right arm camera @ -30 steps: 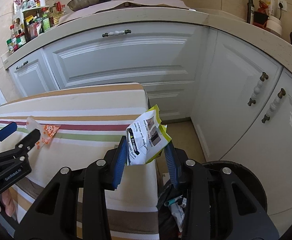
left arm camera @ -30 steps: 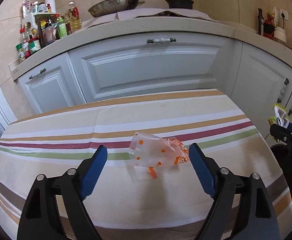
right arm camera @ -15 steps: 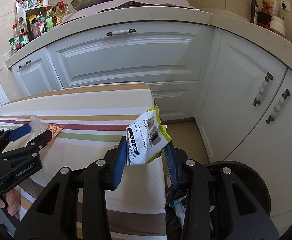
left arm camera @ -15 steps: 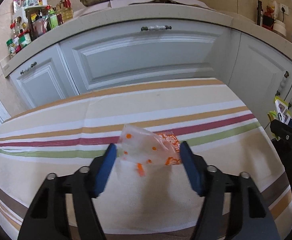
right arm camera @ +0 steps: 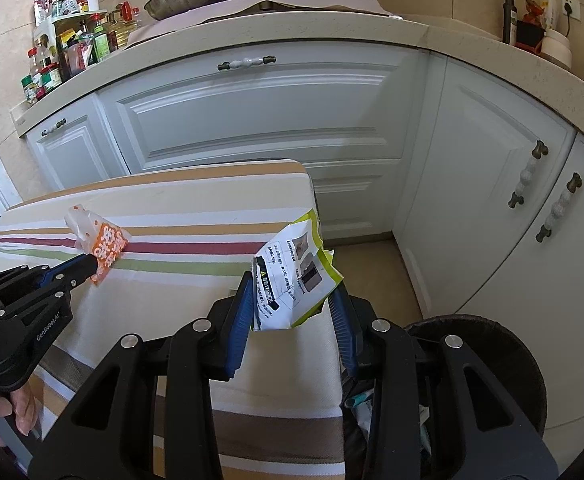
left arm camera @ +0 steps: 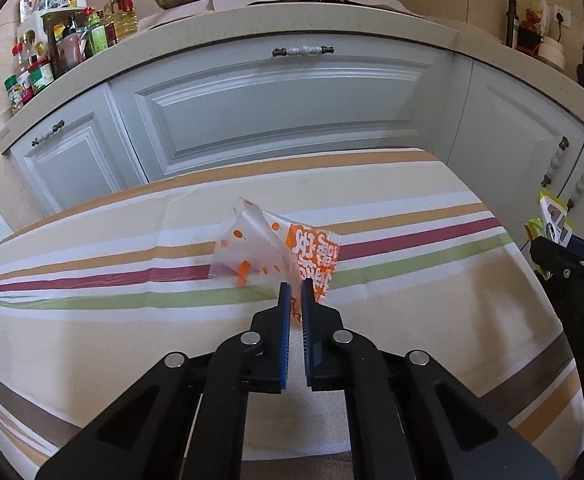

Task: Collect trash
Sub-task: 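Carry the snack packet and plastic bag over the bin with both grippers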

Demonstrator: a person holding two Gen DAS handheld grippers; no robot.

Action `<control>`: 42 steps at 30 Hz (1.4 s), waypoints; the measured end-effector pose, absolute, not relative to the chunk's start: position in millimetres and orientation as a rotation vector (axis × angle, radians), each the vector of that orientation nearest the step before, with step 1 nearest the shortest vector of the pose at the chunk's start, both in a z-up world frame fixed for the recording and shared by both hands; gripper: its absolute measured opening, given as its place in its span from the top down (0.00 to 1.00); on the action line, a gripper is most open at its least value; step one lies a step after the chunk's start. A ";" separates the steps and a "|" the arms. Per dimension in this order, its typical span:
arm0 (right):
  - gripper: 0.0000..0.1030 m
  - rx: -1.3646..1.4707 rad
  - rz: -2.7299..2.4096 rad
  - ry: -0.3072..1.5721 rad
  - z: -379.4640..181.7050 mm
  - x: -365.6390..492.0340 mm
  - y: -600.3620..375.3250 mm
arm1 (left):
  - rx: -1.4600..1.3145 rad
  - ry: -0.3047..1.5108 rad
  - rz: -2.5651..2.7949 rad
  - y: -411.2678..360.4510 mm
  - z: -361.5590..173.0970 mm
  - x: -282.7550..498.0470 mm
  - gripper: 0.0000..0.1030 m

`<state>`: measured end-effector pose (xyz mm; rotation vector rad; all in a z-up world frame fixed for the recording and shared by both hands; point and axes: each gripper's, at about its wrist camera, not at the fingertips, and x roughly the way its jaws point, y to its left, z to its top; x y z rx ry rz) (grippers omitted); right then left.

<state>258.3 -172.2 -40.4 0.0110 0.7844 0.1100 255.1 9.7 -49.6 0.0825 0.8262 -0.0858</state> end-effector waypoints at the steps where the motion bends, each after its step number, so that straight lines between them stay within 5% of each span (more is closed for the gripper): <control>1: 0.65 0.012 0.111 0.783 -40.0 257.2 -171.7 | 0.085 0.821 -0.089 9.7 -48.8 253.4 0.95; 42: 0.65 0.044 0.101 0.726 -11.6 120.6 -192.1 | 0.054 0.719 -0.092 -6.3 -5.6 119.1 0.95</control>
